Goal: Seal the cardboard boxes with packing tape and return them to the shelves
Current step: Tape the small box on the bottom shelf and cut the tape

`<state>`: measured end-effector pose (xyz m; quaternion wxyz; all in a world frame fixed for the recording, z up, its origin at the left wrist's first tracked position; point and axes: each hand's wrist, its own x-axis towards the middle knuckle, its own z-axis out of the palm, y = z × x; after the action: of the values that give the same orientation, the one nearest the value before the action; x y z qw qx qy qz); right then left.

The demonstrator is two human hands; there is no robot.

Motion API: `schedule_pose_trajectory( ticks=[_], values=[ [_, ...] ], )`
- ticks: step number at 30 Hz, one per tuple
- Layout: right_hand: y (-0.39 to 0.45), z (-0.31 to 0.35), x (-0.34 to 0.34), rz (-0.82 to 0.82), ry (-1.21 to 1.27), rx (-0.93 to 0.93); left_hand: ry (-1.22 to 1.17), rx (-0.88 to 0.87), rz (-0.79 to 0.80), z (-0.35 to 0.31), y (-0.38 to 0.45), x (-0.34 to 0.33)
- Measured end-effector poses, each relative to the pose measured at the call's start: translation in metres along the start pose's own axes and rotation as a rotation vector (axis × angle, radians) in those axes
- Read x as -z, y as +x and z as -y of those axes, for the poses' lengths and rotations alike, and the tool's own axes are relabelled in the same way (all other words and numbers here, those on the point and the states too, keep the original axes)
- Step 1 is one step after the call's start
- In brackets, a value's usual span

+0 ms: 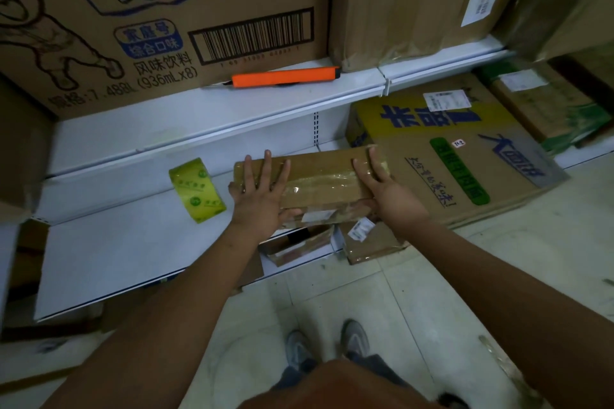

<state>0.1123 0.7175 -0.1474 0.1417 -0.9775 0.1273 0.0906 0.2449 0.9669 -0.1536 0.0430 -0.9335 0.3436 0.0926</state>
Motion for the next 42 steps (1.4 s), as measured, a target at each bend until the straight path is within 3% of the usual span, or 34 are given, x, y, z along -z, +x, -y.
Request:
schedule_pose_trajectory(
  ticks=[5,13,16,19,23,25,29,33,37,40,42],
  values=[
    [0.016,0.002,0.008,-0.009,-0.025,0.024,-0.032,-0.065,-0.177,0.016,-0.024,-0.021],
    [0.054,0.009,0.012,-0.033,-0.072,-0.057,-0.064,0.085,-0.074,0.003,0.004,-0.01],
    [0.056,-0.006,0.003,-0.05,0.079,0.045,-0.079,0.005,-0.227,0.003,-0.021,-0.021],
    [0.057,-0.014,0.001,-0.084,0.364,0.054,-0.408,0.065,-0.368,-0.009,-0.079,-0.041],
    [0.068,-0.011,0.005,-0.16,0.617,-0.031,-1.055,0.566,-0.507,-0.013,-0.107,-0.039],
    [0.068,-0.011,0.0,-0.179,0.645,-0.042,-1.304,0.719,-0.428,-0.009,-0.091,-0.024],
    [0.057,-0.019,-0.006,-0.176,0.616,0.019,-1.461,0.743,-0.188,-0.009,-0.059,0.005],
    [0.045,-0.027,0.009,-0.191,0.584,0.039,-1.456,0.88,-0.231,-0.019,-0.041,0.016],
    [0.058,-0.017,0.029,-0.233,0.744,-0.152,-1.112,0.972,-0.148,-0.043,-0.038,0.021],
    [0.076,-0.003,0.031,-0.207,0.888,-0.411,-1.403,0.89,0.044,-0.06,-0.028,0.013],
    [0.07,0.022,0.019,-0.096,0.963,-0.464,-1.416,0.868,0.137,-0.074,-0.023,0.007]
  ],
)
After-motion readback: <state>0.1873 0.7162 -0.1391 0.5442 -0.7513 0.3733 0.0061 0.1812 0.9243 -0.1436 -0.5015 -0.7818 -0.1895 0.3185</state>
